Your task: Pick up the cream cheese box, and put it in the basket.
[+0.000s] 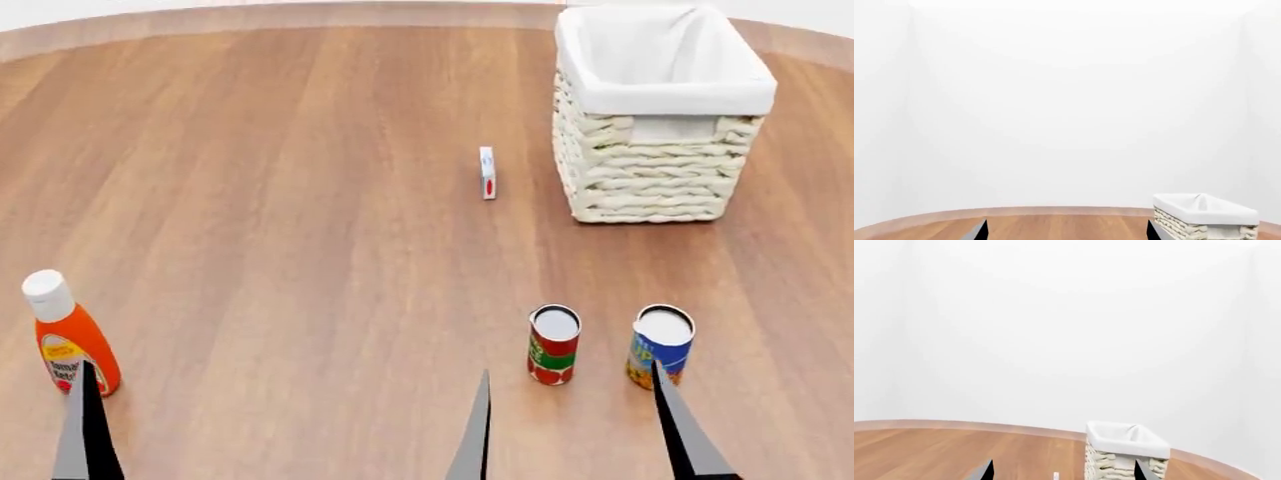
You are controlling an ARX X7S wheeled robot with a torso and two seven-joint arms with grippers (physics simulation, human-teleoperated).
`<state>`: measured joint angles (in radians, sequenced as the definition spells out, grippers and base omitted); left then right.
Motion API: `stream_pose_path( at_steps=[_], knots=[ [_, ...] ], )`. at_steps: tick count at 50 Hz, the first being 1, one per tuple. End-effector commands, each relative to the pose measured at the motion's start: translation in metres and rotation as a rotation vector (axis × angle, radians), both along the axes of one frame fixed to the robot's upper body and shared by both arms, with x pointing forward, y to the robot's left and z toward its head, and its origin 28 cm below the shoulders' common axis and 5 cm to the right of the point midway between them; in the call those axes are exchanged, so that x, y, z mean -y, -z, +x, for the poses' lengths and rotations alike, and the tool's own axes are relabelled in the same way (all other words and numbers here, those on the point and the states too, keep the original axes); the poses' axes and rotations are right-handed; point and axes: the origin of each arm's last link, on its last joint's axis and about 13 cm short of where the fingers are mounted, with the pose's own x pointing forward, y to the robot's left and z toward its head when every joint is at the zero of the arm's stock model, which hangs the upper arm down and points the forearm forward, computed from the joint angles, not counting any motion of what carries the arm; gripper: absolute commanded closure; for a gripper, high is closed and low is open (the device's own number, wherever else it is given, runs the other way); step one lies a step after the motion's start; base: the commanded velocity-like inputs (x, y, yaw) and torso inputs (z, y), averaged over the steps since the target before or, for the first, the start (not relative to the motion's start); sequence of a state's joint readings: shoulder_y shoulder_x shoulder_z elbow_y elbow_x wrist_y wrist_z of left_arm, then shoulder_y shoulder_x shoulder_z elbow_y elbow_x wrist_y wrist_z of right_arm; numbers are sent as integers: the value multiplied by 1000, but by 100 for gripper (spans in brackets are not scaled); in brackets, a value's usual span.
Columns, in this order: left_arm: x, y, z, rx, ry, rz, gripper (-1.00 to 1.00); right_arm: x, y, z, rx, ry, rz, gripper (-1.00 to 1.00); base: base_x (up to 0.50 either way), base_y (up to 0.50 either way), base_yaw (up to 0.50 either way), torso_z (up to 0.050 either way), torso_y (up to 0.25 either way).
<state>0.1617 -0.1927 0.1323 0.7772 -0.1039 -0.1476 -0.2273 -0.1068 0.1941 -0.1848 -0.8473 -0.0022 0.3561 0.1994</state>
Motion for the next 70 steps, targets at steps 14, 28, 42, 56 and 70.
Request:
stream_pose_path(
  at_steps=[14, 28, 42, 56, 70],
  knots=[
    [0, -1, -1, 1, 1, 1, -100, 0, 1, 0, -7, -2, -1, -100, 359, 0, 0, 0, 0],
    [0, -1, -1, 1, 2, 2, -100, -1, 2, 2, -11, -4, 0, -100, 359, 0, 0, 0, 0],
    [-1, -2, 0, 4, 1, 2, -100, 0, 2, 3, -10, 2, 0, -100, 359, 0, 0, 0, 0],
    [0, -2, -1, 7, 0, 0, -100, 1, 3, 2, -9, 3, 2, -100, 360, 0, 0, 0, 1],
    [0, -3, -1, 10, -2, -5, -100, 0, 3, 2, -10, -1, 2, -100, 360, 0, 0, 0, 0]
  ],
)
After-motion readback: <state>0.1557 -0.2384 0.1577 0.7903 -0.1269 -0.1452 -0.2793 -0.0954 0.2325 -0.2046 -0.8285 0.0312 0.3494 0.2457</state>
